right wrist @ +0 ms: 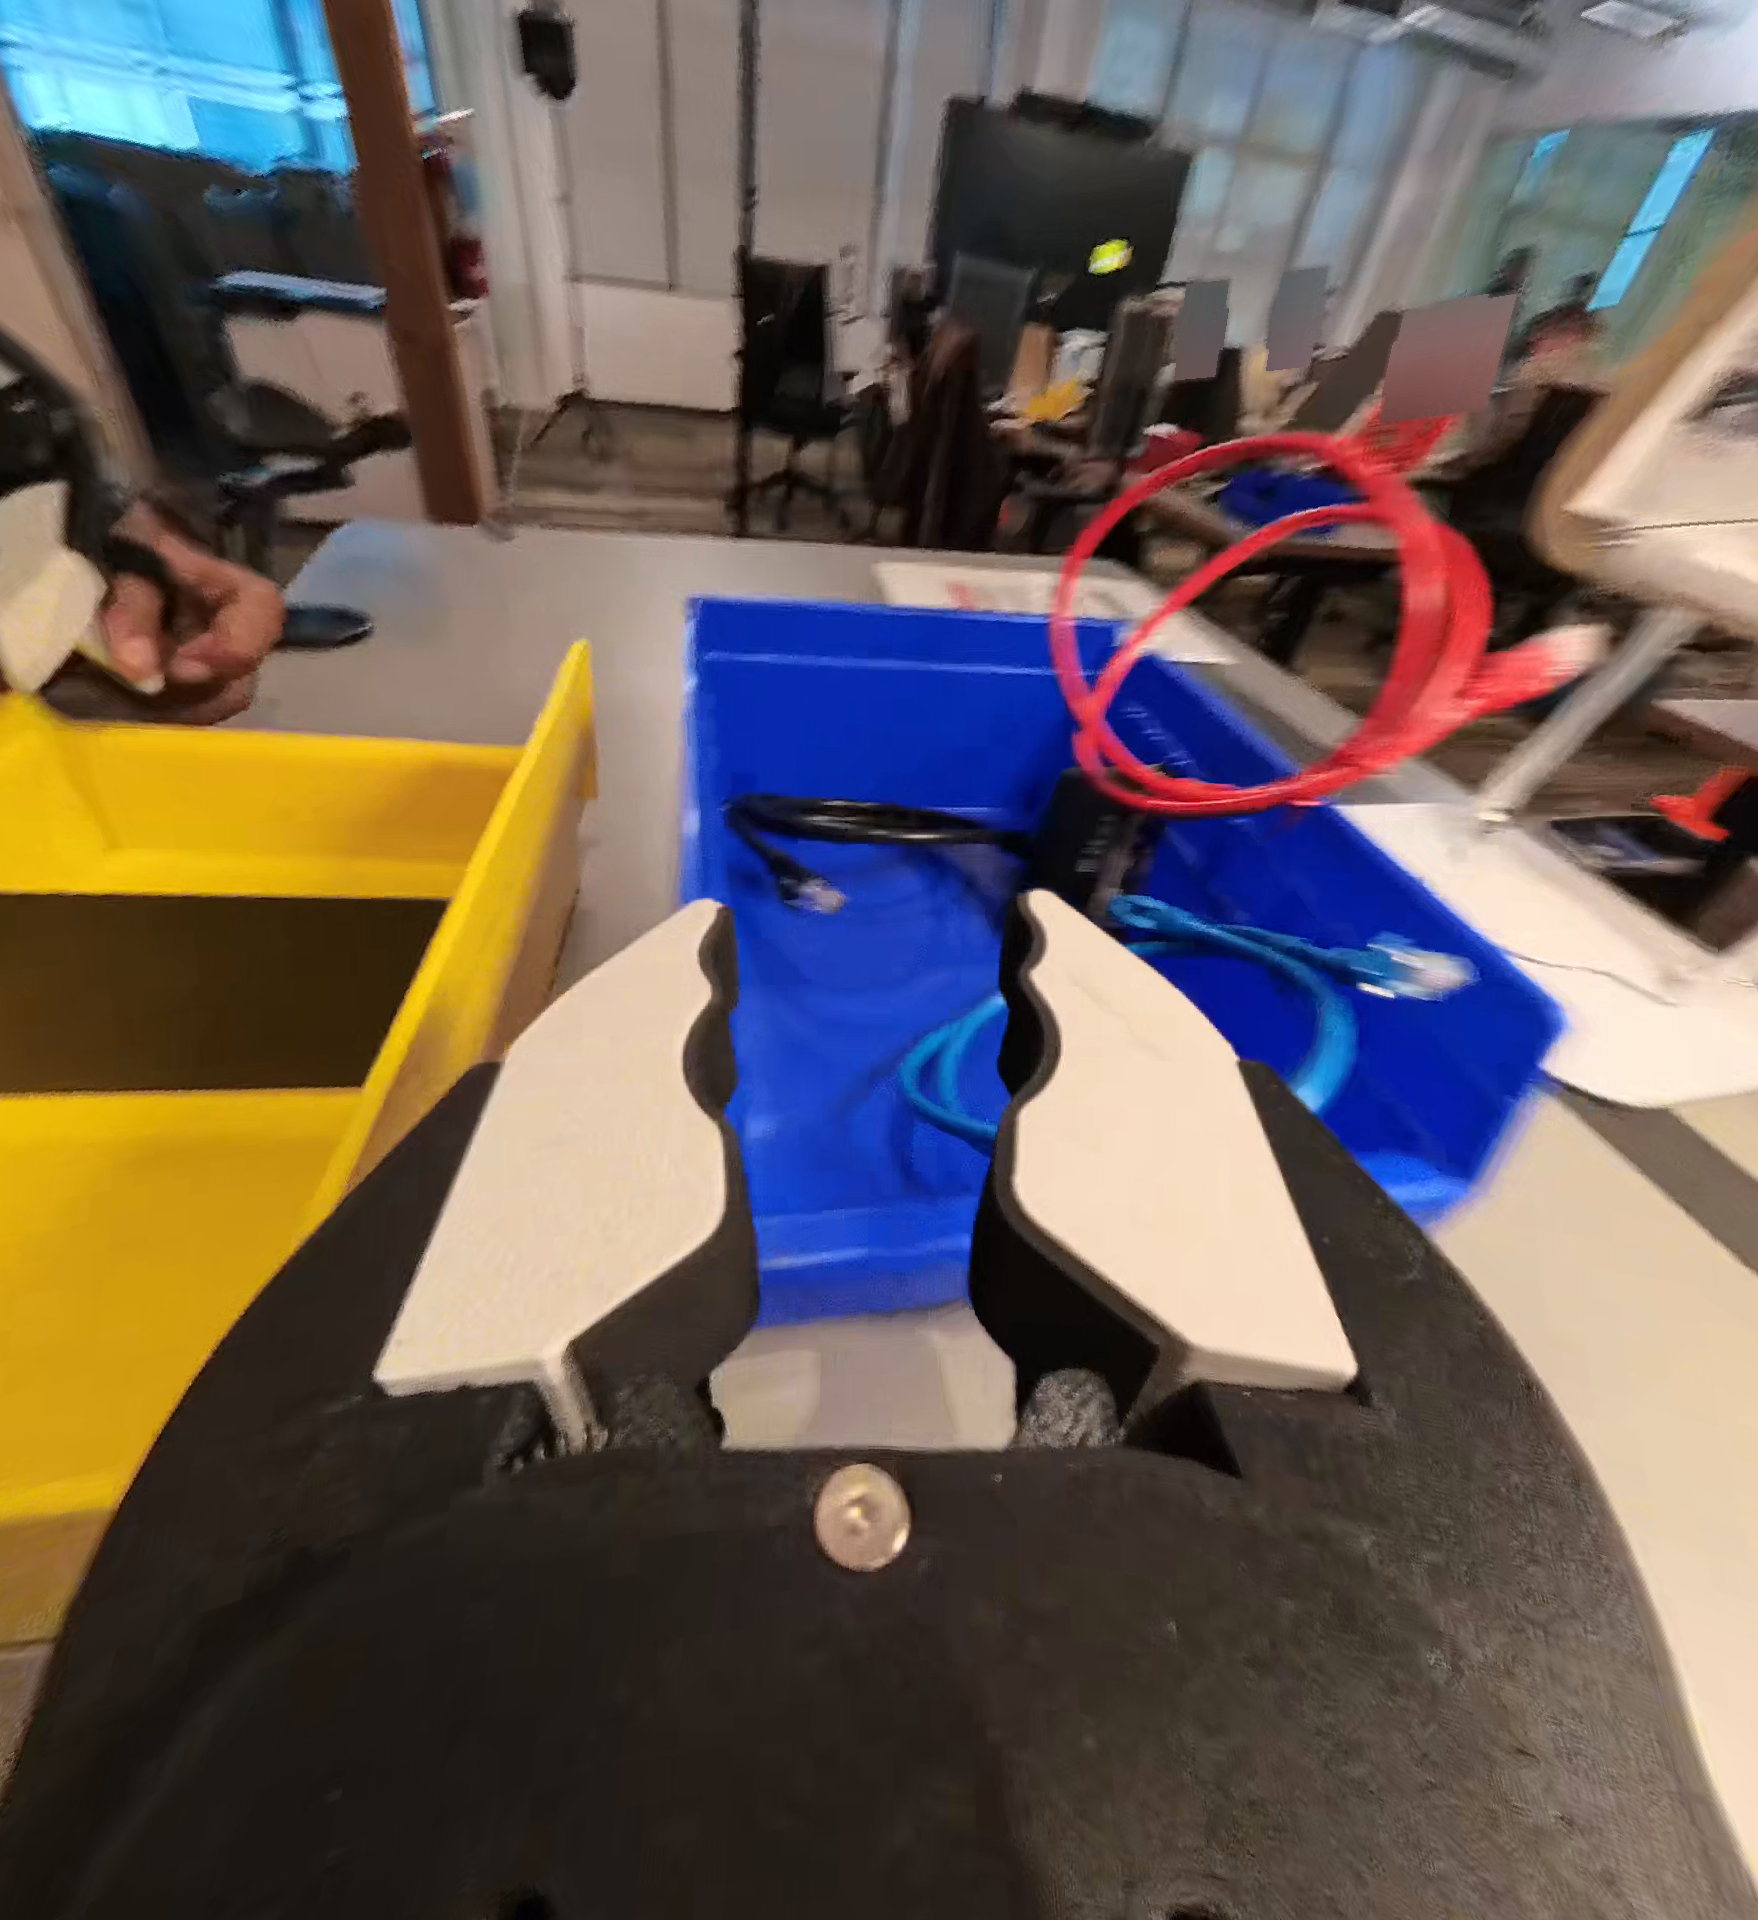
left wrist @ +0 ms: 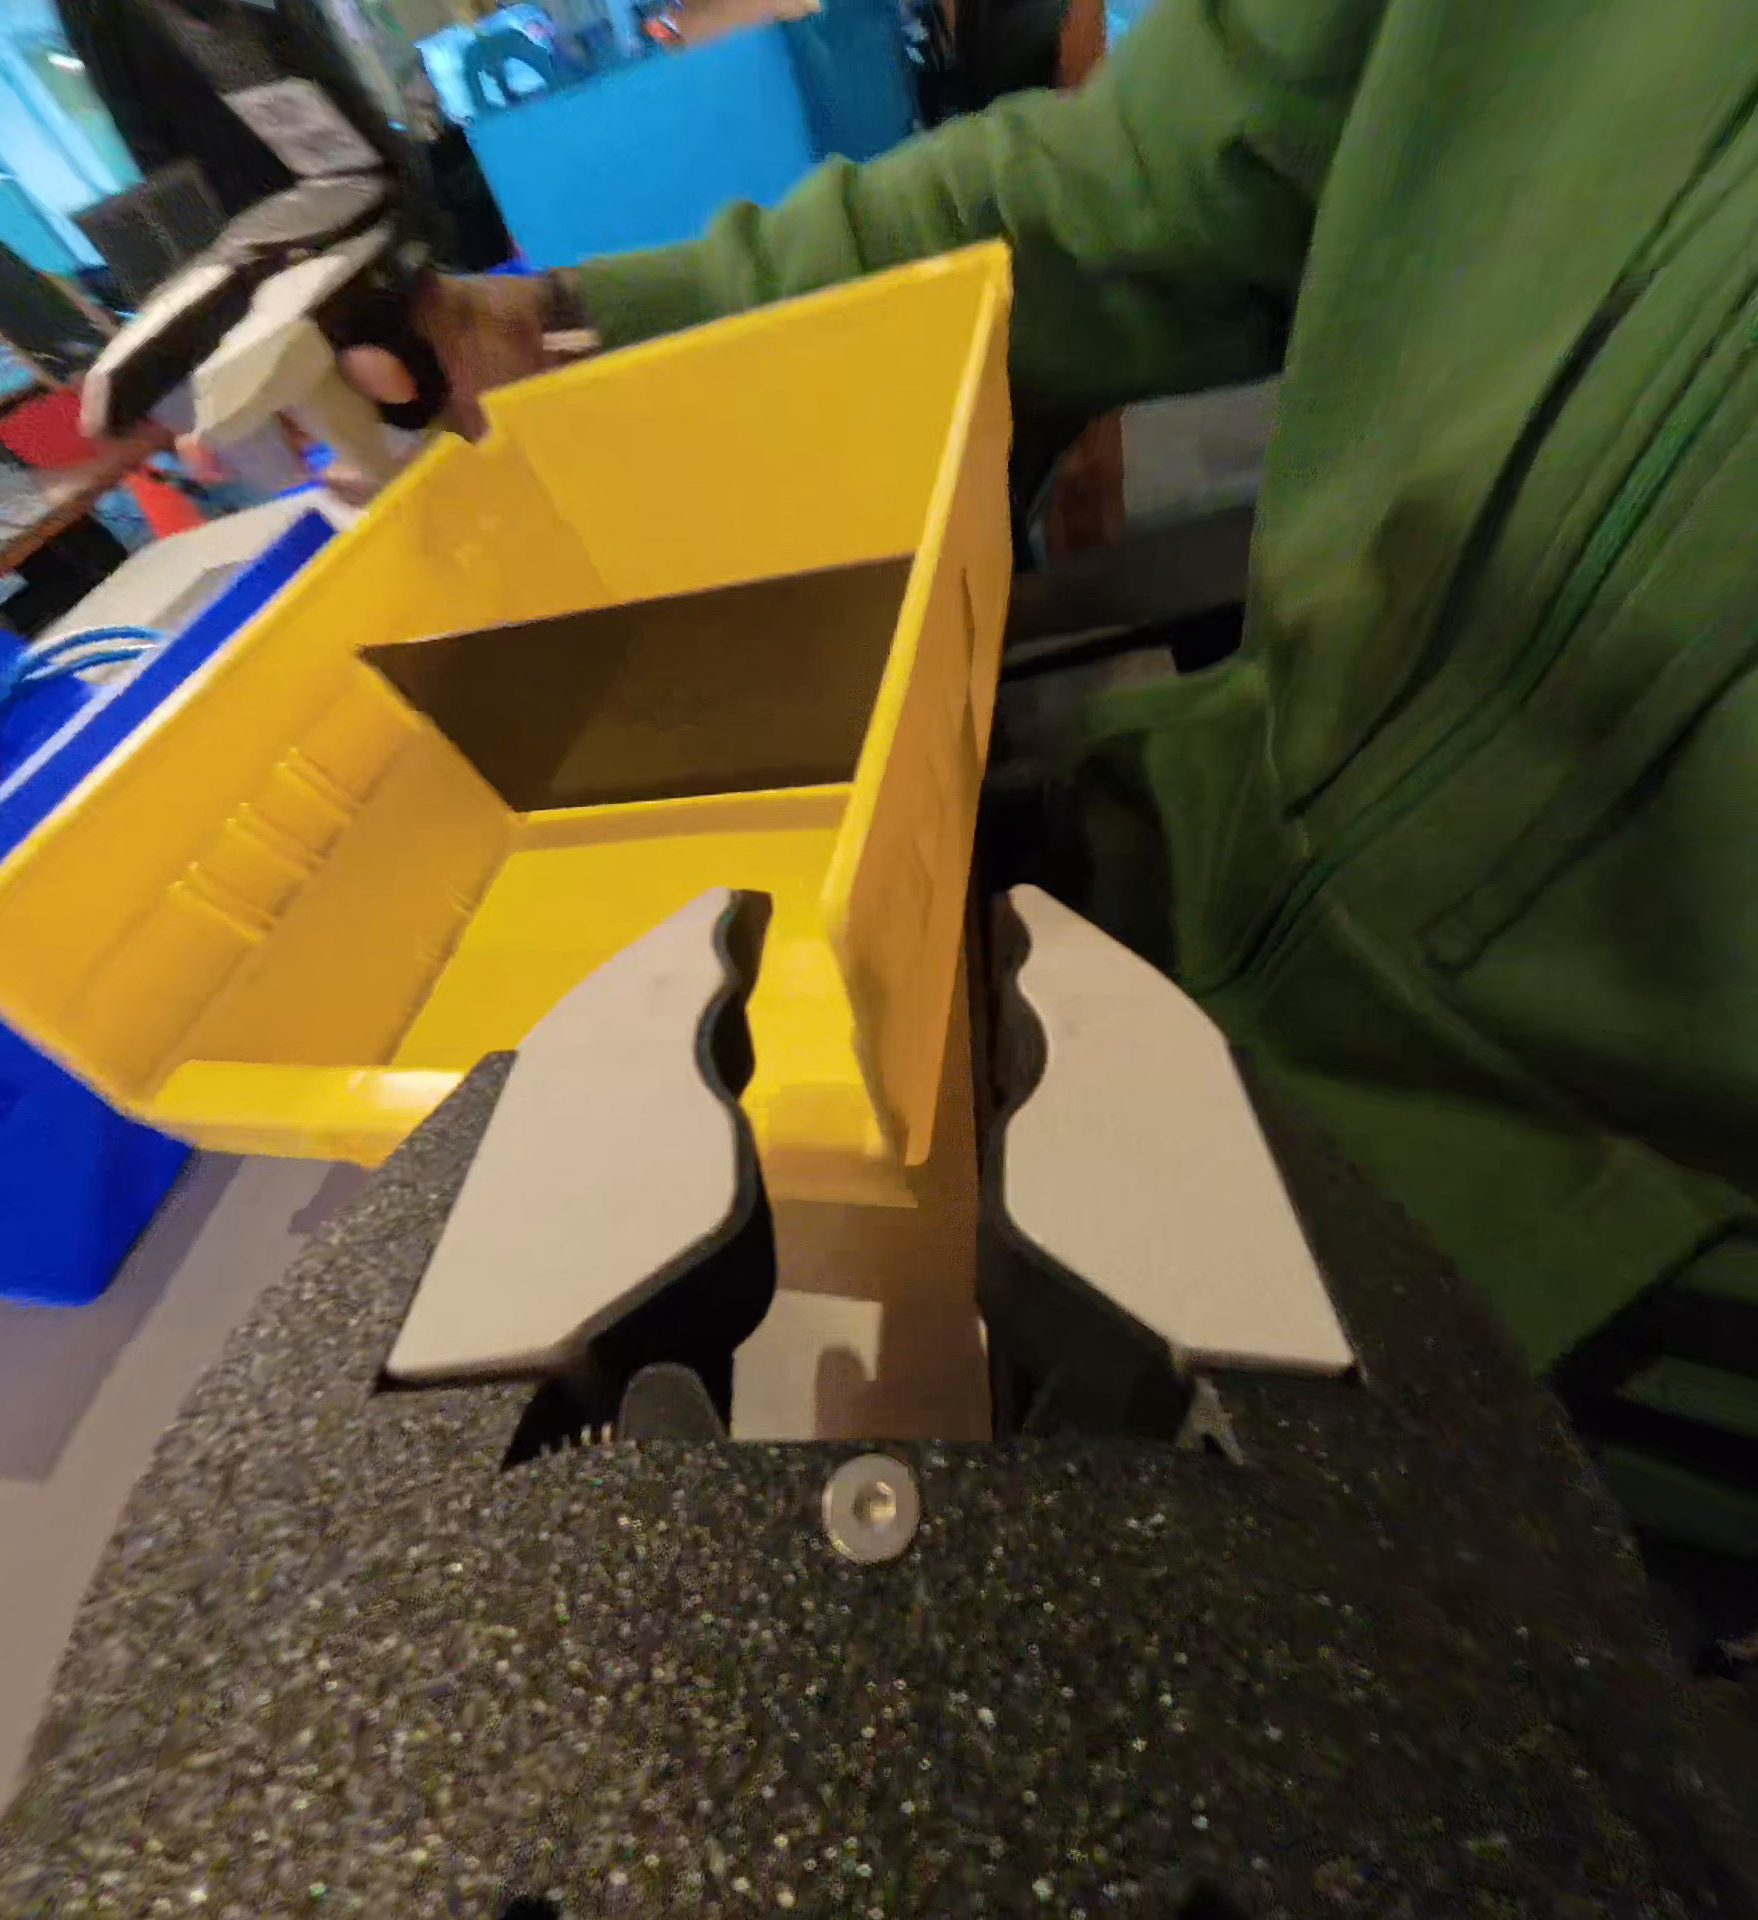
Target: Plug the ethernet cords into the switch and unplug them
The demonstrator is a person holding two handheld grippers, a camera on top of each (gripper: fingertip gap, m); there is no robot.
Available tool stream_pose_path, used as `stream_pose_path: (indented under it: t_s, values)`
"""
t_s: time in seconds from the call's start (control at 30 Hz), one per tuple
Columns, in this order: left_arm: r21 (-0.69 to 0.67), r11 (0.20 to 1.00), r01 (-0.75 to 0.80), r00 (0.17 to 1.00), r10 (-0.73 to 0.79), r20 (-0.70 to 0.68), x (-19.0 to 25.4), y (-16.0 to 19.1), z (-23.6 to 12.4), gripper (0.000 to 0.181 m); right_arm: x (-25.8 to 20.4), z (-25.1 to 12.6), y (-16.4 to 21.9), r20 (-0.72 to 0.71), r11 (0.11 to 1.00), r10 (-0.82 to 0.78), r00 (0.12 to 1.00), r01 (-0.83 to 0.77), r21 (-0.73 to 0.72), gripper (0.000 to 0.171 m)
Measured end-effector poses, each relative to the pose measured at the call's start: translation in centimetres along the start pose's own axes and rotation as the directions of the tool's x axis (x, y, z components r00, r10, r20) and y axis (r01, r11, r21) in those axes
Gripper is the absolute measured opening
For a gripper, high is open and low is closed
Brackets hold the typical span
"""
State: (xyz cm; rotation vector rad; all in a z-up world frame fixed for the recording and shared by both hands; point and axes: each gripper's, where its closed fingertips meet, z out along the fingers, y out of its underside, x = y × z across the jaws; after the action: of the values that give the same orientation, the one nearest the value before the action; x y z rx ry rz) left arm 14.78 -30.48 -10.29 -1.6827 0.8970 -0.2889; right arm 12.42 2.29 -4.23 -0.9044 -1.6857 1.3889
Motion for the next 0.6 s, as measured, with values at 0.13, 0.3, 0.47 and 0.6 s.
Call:
stream_pose_path:
  t_s: [0.13,0.3,0.47,0.6]
  values:
    - [0.085,0.994,0.074,0.989,-0.085,0.124,-1.8,-1.9,-3.0,0.064,3.6,-5.6,-0.2,-0.325,0.988,0.040,0.945,-0.087,-0.131,0.050]
    - [0.150,0.950,0.273,0.842,-0.311,0.441,-11.0,-2.4,-6.0,0.066,-5.4,-9.5,-0.9,-0.409,0.933,0.202,0.890,-0.302,-0.196,0.053]
    - [0.242,0.768,0.592,0.531,-0.598,0.600,-22.9,0.7,-5.7,0.068,-13.7,-10.0,-1.3,-0.382,0.899,0.355,0.853,-0.424,-0.112,0.068]
    - [0.216,0.647,0.731,0.401,-0.664,0.631,-28.4,3.5,-3.2,0.067,-15.6,-9.2,1.2,-0.434,0.887,0.277,0.857,-0.402,-0.228,0.070]
